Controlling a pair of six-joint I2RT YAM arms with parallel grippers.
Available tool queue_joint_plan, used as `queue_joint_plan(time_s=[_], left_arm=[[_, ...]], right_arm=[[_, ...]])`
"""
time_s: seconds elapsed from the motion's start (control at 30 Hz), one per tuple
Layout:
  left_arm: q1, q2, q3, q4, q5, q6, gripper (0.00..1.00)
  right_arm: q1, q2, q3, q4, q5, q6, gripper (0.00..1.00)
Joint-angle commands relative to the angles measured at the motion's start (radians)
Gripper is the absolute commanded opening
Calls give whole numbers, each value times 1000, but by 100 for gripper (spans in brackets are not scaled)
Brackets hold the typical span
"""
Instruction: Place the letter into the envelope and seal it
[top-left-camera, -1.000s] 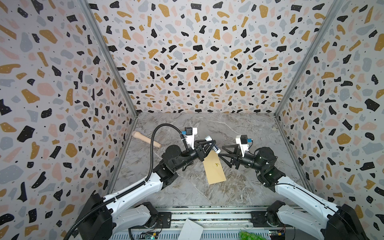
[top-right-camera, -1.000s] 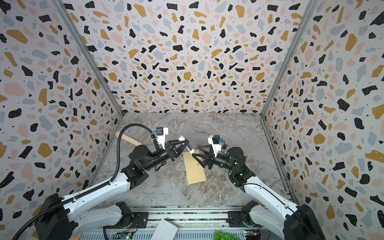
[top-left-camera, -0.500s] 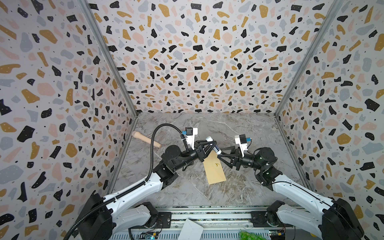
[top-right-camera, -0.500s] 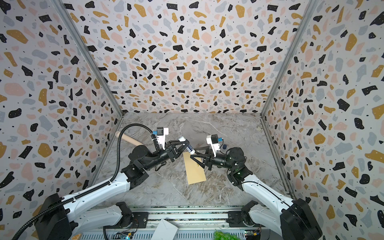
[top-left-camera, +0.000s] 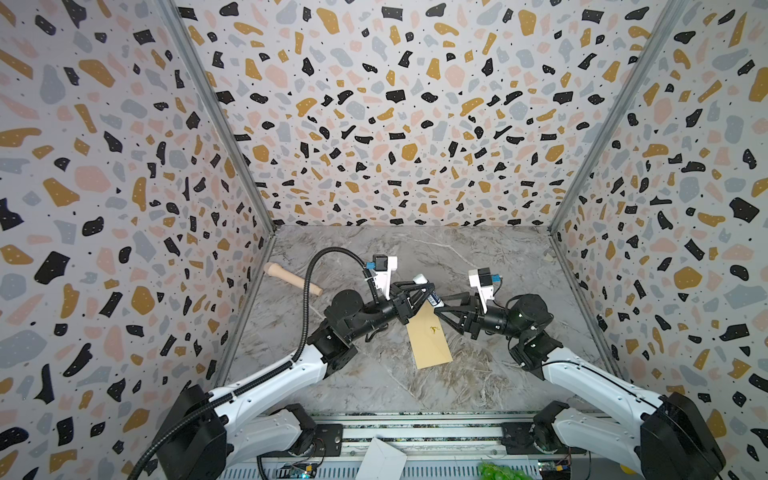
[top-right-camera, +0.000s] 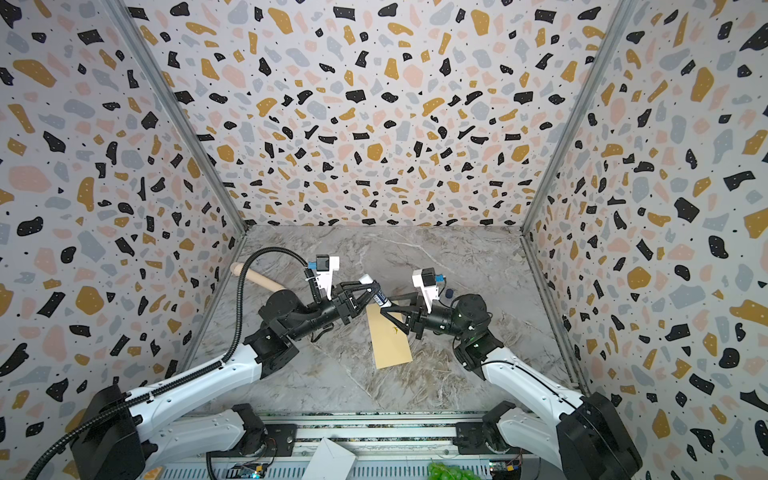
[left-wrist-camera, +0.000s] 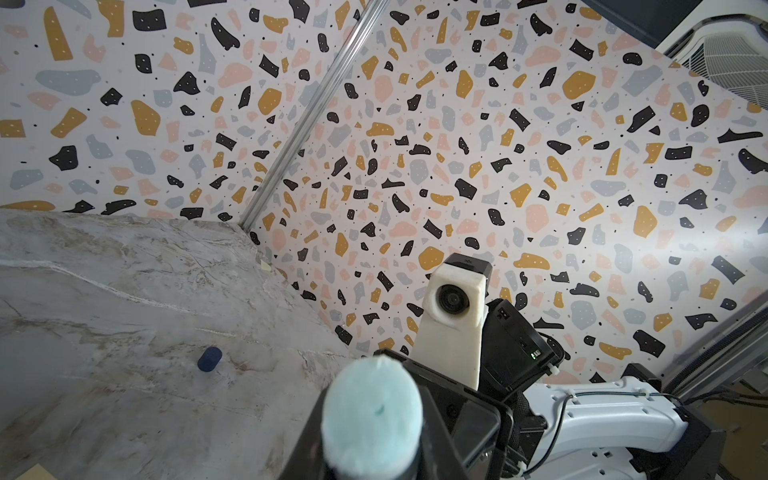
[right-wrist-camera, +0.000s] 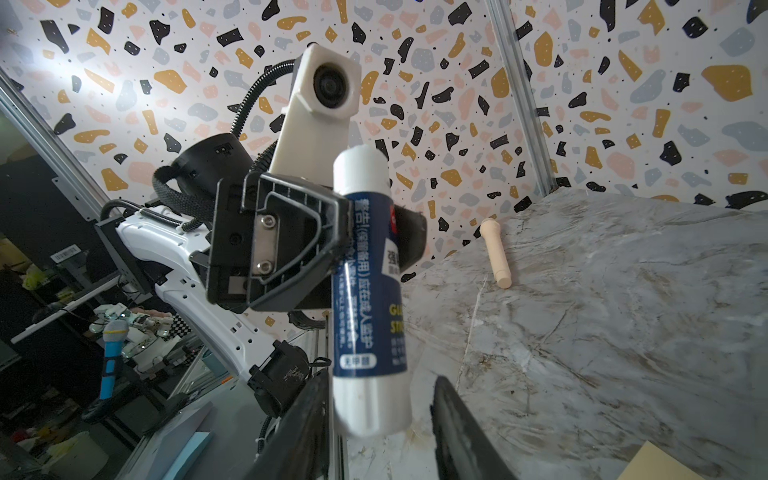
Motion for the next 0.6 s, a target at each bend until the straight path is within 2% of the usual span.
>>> queue_joint_plan(time_s=[0.0,0.23,0.3,0.37,0.47,0.57], left_arm=[[3,0,8,79,22,-5,0],[3,10,8,73,16,-2,0],[3,16,6,65,5,0,0],[3,24,6,55,-8,7,0],[4,40,8,44,-19,12,0],[3,60,24,20,-24,19,0]], right_arm=[[-1,2,46,45,-5,9,36],[-2,-7,53,17,17,4,20],[4,-20,66,-39,59,-32,15],[26,-43,94,-160,155,-109,10],[129,-90,153,-397,460,-283,2],[302,-92,218,-544,912,-446,0]])
